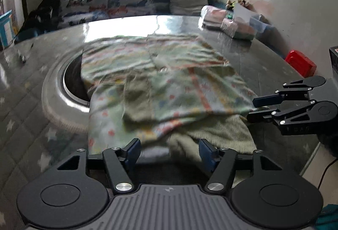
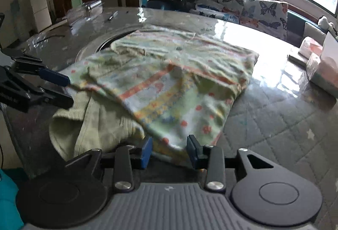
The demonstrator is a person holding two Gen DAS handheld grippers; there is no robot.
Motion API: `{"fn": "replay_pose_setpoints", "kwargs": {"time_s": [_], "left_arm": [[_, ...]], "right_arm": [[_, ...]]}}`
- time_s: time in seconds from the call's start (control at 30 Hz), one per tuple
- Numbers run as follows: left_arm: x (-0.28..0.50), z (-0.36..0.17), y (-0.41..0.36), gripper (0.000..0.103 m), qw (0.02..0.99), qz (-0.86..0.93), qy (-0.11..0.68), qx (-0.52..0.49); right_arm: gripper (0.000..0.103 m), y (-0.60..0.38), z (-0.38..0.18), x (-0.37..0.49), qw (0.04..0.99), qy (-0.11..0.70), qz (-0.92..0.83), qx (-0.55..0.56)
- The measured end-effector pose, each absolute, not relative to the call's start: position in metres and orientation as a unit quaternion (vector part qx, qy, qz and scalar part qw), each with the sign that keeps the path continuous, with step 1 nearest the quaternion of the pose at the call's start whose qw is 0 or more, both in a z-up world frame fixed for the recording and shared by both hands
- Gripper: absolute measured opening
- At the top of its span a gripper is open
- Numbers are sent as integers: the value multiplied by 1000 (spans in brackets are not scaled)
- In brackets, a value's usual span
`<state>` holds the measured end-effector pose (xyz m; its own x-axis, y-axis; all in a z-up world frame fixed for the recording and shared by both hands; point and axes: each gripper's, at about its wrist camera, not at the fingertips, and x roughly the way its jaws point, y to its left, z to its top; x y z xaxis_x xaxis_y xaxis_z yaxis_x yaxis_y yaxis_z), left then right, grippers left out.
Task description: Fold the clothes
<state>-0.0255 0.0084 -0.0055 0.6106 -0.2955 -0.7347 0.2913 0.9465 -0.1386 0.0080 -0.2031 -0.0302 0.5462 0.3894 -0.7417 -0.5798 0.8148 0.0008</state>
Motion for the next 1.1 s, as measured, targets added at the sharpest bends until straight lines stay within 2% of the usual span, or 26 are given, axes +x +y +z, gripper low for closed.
{"fn": "replay_pose_setpoints", "kwargs": {"time_s": [0.5,0.67,0.73,0.83,0.93,1.1], "left_arm": [[-35,-4,8,62,872,-188,448,-60],[-29,-15,7,39,854,-198,473,-89],[-28,-14,6,22,851,-209,472,-96],[-26,-7,5,16,851,-224,462,-107],[-19,8,10,13,860,-231,438,-121],[1,27,18,12,873,-230,409,-138]], "right_arm": [[38,-208,-22,-3,873,373,281,-139],[44,-202,-23,-10,869,365,292,-165],[48,-200,-24,-13,866,360,299,-178],[52,-197,-24,-19,861,353,312,-192],[62,-194,-23,-21,856,345,330,-200],[63,-183,-25,-20,851,329,351,-212]]}}
